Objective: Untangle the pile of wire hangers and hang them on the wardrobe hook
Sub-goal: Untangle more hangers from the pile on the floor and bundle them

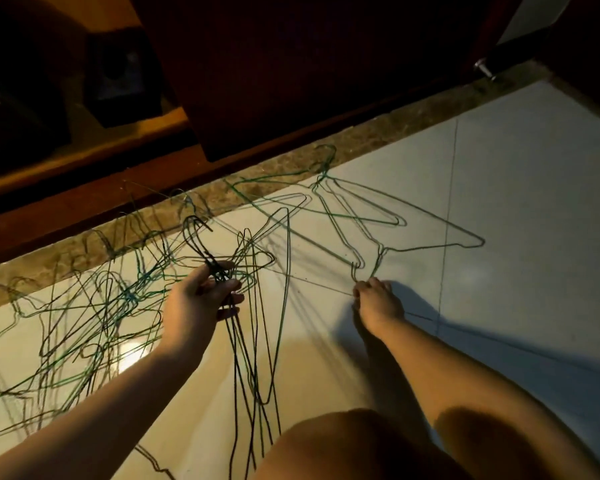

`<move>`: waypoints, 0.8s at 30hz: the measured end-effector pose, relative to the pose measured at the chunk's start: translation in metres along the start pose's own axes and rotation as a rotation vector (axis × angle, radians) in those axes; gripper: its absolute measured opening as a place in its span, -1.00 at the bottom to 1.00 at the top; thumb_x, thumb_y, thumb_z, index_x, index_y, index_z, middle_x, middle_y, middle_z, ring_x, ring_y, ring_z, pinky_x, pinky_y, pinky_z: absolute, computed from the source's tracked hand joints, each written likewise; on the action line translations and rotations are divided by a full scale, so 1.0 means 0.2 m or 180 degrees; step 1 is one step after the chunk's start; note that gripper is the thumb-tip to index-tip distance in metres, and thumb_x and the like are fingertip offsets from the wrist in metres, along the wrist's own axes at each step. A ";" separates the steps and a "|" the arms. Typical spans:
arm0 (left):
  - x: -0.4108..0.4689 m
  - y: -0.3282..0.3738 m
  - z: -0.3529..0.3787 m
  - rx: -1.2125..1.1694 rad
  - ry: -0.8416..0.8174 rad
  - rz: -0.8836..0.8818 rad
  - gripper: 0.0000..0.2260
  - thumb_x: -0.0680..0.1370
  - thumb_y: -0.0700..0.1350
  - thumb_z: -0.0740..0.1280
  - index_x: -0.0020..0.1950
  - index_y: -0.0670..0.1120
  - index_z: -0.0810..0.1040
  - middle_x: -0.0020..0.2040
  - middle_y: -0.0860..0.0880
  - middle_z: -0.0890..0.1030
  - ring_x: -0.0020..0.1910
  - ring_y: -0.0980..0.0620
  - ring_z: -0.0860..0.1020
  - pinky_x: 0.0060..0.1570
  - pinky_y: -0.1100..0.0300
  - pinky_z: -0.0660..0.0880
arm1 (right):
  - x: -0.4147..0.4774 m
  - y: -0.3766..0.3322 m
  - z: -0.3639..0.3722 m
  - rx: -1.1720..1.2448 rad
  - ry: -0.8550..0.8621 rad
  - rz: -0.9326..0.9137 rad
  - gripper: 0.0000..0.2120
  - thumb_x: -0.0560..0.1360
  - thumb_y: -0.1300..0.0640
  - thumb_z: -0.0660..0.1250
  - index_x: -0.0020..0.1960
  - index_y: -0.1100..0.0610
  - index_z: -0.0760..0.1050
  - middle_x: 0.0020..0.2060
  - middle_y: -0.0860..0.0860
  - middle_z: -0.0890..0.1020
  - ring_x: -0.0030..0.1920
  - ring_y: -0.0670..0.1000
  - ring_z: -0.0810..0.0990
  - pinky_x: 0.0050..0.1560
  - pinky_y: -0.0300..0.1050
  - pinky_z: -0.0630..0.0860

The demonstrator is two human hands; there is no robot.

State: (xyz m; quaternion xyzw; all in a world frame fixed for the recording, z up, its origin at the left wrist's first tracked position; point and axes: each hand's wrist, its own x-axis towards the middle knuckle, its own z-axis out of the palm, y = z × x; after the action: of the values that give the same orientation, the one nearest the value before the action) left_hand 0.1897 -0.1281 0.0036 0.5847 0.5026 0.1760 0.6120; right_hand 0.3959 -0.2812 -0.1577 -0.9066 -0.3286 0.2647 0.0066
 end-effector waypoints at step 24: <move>-0.02 0.03 0.10 -0.0646 -0.0189 -0.0071 -0.79 0.56 -0.31 0.21 0.07 -0.05 0.53 -0.14 -0.07 0.55 -0.15 0.02 0.55 -0.12 0.17 0.56 | -0.12 -0.08 -0.31 0.1293 0.1516 -0.0245 -0.83 0.59 0.17 0.15 0.09 0.19 0.47 -0.07 0.13 0.56 -0.08 0.07 0.48 -0.17 -0.22 0.27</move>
State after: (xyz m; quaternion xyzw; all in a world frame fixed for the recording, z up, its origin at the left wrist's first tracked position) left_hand 0.2067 -0.1418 0.0066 0.5191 0.4702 0.2017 0.6846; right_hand 0.4001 -0.2732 -0.0905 -0.9101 -0.2922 0.1048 0.2744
